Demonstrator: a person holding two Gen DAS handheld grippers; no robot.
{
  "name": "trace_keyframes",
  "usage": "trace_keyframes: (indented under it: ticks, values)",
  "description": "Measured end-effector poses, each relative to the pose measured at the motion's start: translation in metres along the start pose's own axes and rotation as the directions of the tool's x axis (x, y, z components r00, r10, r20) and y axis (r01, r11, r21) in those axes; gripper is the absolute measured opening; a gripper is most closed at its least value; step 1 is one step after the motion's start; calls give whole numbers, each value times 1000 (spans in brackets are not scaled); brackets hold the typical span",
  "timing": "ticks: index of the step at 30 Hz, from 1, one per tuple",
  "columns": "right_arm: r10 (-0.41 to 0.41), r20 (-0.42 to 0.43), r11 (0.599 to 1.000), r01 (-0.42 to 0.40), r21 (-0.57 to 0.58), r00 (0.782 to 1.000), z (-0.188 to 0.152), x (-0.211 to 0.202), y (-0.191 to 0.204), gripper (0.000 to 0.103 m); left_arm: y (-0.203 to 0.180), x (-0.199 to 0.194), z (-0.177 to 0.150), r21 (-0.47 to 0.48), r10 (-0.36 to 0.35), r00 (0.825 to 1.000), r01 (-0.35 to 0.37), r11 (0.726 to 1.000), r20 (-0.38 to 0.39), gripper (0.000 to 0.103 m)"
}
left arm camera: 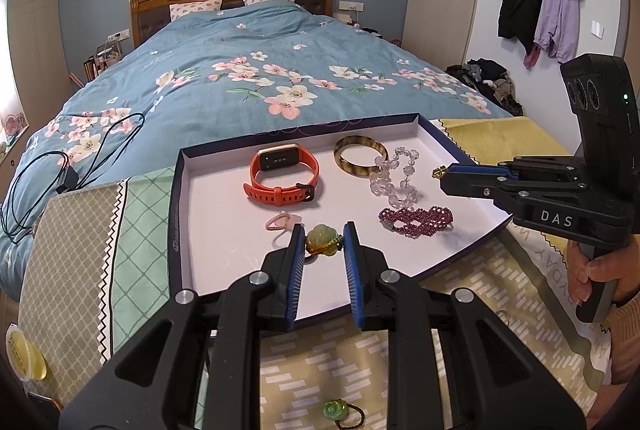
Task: Organize jewelry
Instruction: 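Lower the gold ring into the box with the right tool while the left tool hovers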
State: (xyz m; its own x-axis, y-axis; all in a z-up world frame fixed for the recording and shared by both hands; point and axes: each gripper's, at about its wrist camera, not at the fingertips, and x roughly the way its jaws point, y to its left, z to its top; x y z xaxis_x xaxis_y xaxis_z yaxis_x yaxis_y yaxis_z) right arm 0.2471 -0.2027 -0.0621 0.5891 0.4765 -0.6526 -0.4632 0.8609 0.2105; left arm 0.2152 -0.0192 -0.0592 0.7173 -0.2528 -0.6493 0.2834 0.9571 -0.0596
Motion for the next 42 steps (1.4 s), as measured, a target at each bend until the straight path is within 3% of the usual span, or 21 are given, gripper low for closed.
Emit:
trace_keyframes:
  ticks: [42]
  values:
    - [-24,-47,1000,24,10,999,0,18,-1,9,6,20,-3,-27,15,999,-16,1000,-36,20]
